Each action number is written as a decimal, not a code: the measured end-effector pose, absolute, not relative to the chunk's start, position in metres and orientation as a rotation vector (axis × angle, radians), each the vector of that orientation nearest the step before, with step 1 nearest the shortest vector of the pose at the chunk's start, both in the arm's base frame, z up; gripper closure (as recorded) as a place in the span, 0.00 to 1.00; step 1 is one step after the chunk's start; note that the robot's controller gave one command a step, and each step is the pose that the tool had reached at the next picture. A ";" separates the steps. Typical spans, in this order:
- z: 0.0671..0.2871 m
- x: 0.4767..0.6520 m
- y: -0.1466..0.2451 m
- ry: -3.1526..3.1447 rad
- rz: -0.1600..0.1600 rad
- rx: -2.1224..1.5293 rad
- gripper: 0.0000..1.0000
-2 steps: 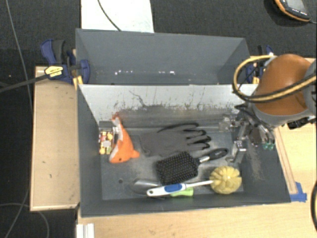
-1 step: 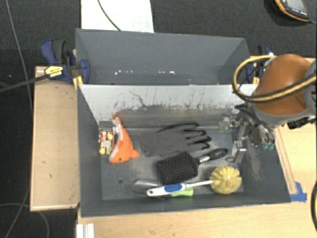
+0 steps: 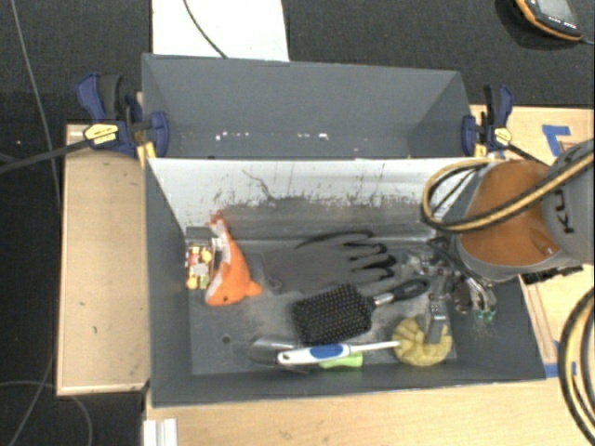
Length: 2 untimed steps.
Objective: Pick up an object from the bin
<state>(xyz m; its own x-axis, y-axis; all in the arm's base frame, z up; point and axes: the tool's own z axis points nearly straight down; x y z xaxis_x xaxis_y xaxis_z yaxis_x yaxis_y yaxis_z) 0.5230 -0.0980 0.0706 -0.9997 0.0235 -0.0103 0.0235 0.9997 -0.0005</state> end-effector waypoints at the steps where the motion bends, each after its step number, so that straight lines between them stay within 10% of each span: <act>1: 0.072 0.524 -0.098 3.128 -0.002 0.035 0.00; 2: 0.151 0.509 -0.086 3.104 -0.006 -0.335 0.00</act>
Offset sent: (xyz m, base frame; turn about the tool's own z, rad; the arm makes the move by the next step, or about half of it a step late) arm -0.0158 0.0122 0.0773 -0.2379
